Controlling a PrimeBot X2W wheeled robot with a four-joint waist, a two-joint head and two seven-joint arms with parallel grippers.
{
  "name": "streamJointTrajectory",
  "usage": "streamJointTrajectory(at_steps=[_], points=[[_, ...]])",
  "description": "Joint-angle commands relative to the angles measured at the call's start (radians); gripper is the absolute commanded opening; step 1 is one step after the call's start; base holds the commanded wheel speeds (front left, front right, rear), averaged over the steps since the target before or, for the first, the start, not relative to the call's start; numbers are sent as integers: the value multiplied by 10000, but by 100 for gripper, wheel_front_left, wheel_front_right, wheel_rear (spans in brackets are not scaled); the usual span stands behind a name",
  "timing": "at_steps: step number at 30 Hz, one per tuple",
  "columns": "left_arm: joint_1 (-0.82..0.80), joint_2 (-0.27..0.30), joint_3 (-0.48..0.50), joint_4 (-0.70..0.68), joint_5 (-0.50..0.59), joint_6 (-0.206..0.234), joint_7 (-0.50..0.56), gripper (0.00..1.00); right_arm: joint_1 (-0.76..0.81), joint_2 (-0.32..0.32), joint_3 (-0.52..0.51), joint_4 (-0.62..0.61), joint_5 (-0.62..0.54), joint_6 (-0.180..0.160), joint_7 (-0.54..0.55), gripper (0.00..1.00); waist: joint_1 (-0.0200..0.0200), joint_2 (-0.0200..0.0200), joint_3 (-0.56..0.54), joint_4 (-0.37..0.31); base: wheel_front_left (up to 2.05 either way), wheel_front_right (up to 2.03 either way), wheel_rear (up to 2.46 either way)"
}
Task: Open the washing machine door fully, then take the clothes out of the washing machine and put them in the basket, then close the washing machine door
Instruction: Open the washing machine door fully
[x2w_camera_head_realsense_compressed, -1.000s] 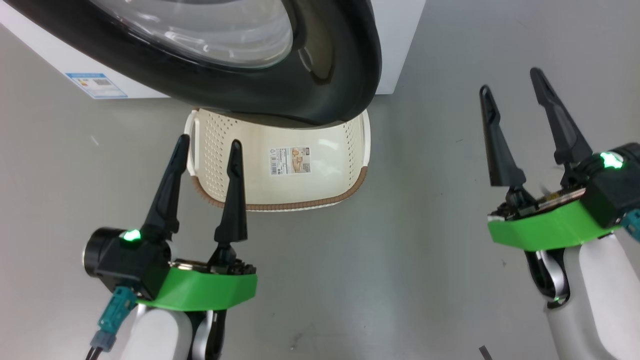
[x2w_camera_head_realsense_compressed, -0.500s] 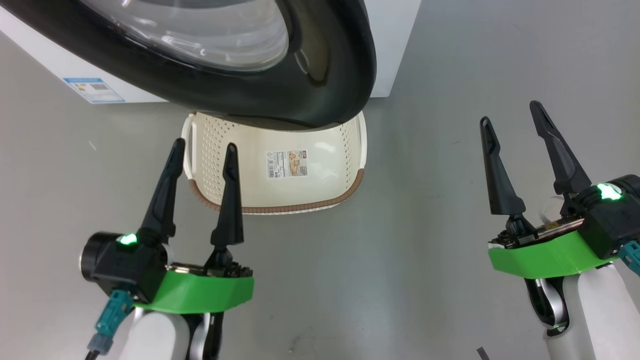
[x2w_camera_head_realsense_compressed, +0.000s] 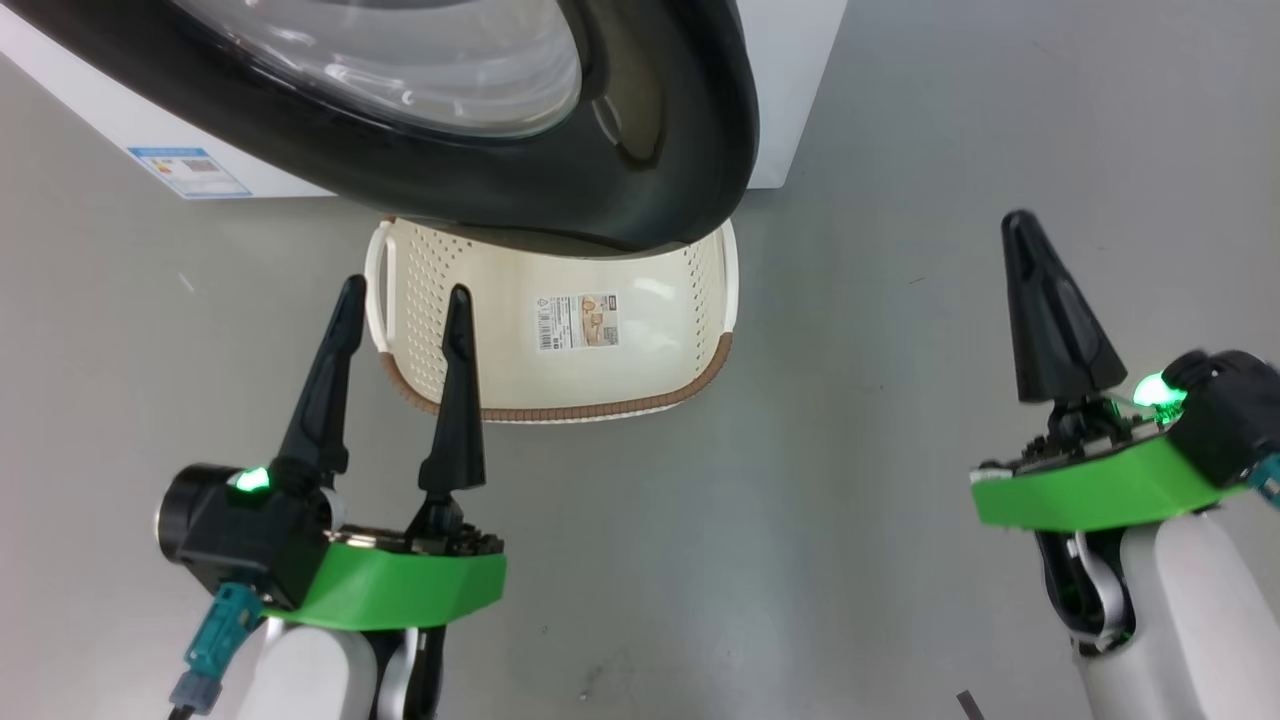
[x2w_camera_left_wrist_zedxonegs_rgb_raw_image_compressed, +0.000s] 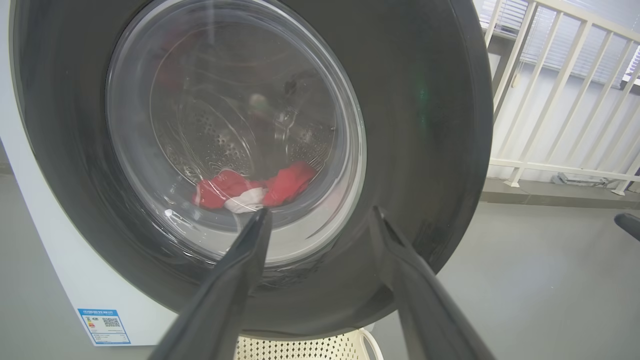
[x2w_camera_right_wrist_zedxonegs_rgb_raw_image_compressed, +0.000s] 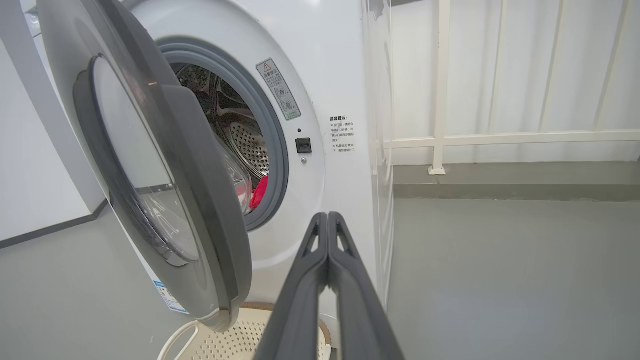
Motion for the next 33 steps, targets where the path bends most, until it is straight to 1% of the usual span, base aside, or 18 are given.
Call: streamJointTrajectory(at_steps=[1,4,7,9,13,16,19,24,27,33], points=[[126,117,315,-307,138,20,-78,100,-285,54,250,-181,250,48,-60,0,0,0,14,13,0,0,0],[104,116,310,-306,150,17,-78,100,-673,54,343,200,1463,48,-60,0,0,0,49,33,0,0,0],[82,115,282,-283,161,10,-78,100,-1135,54,518,652,3158,48,15,0,0,0,79,65,0,0,0],[67,114,259,-269,165,12,-78,100,-1481,54,624,885,4293,48,263,0,0,0,106,89,0,0,0],[34,113,204,-233,166,14,-78,100,-2165,54,818,1102,6161,48,985,0,0,0,156,149,0,0,0],[9,113,185,-196,166,5,-78,100,-2647,54,957,1173,7656,48,1790,0,0,0,180,194,0,0,0],[-13,112,173,-168,176,0,-78,100,-3177,54,890,1375,9127,48,2694,0,0,0,196,234,0,0,0],[-38,112,99,-118,145,-30,-78,100,-4194,54,531,2031,10870,48,4054,0,0,0,219,331,0,0,0],[-49,111,47,-88,115,-38,-78,100,-4798,54,402,2620,11581,48,4863,0,0,0,243,395,0,0,0],[-57,111,93,-144,138,-6,-78,100,-6086,54,609,3917,13249,48,6587,0,0,0,401,386,0,0,0]])
